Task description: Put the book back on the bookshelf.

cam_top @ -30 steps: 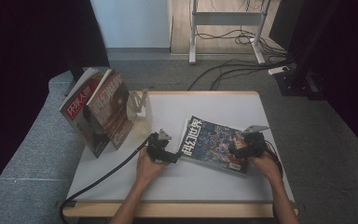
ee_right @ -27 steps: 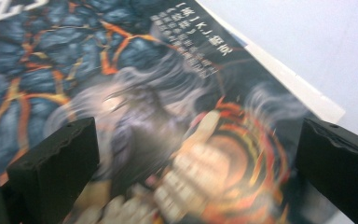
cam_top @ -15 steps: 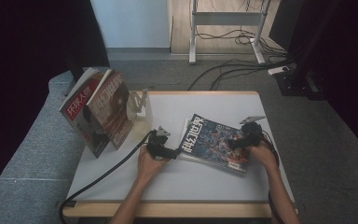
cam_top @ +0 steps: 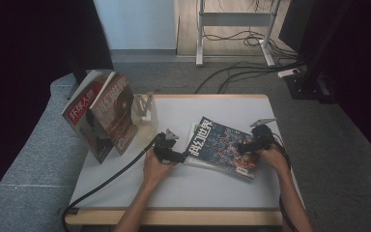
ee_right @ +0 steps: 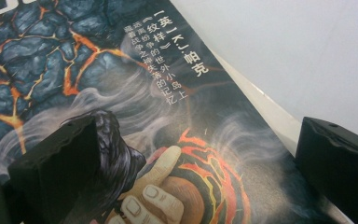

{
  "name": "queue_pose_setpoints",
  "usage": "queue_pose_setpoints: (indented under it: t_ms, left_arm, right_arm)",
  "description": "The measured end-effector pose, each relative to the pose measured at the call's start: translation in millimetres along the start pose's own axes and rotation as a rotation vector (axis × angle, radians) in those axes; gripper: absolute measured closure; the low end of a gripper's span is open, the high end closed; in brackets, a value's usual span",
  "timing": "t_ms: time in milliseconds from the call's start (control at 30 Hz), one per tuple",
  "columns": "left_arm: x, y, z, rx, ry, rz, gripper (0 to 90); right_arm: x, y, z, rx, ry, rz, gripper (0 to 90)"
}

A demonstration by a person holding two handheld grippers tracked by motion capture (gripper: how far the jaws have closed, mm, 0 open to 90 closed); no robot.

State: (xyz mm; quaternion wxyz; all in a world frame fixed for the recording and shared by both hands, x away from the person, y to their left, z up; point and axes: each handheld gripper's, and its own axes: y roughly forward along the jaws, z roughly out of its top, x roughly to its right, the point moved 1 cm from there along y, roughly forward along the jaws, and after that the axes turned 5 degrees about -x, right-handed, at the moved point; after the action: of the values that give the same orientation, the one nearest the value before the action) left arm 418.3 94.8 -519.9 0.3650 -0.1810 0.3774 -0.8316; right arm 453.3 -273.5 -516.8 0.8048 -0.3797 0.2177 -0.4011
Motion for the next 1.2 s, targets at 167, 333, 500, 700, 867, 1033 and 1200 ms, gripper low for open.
queue_pose_setpoints:
  t_ms: [167, 333, 500, 700, 867, 1033, 1200]
  left_arm:
    - [-3.5, 3.0, 1.9, 0.013, -0.028, 0.020, 8.3]
    - [-5.8, 5.8, 7.2, 0.004, -0.032, 0.041, 9.2]
    - [-0.3, 8.5, 19.8, -0.020, 0.018, 0.114, 11.6]
    - [-4.3, 13.9, 24.8, -0.022, -0.006, 0.100, 12.6]
    - [-6.3, 19.0, 33.2, -0.031, -0.002, 0.105, 12.8]
    - [-9.5, 25.4, 39.5, -0.023, -0.020, 0.097, 13.6]
    - [2.0, 27.4, 36.1, -0.026, 0.000, 0.039, 14.0]
  right_arm:
    - [-2.7, -6.2, -8.0, -0.002, 0.001, 0.000, 0.2]
    - [-6.7, -14.3, -18.6, 0.003, 0.003, 0.006, 1.3]
    - [-10.9, -22.7, -29.4, 0.004, 0.003, 0.008, 1.3]
    - [-14.0, -31.6, -43.9, 0.014, 0.018, 0.035, 2.3]
    - [-19.0, -37.6, -53.8, 0.020, 0.025, 0.042, 2.1]
    - [-23.5, -43.1, -63.5, 0.019, 0.036, 0.068, 2.1]
    - [-29.8, -48.1, -71.1, 0.026, 0.029, 0.076, 2.5]
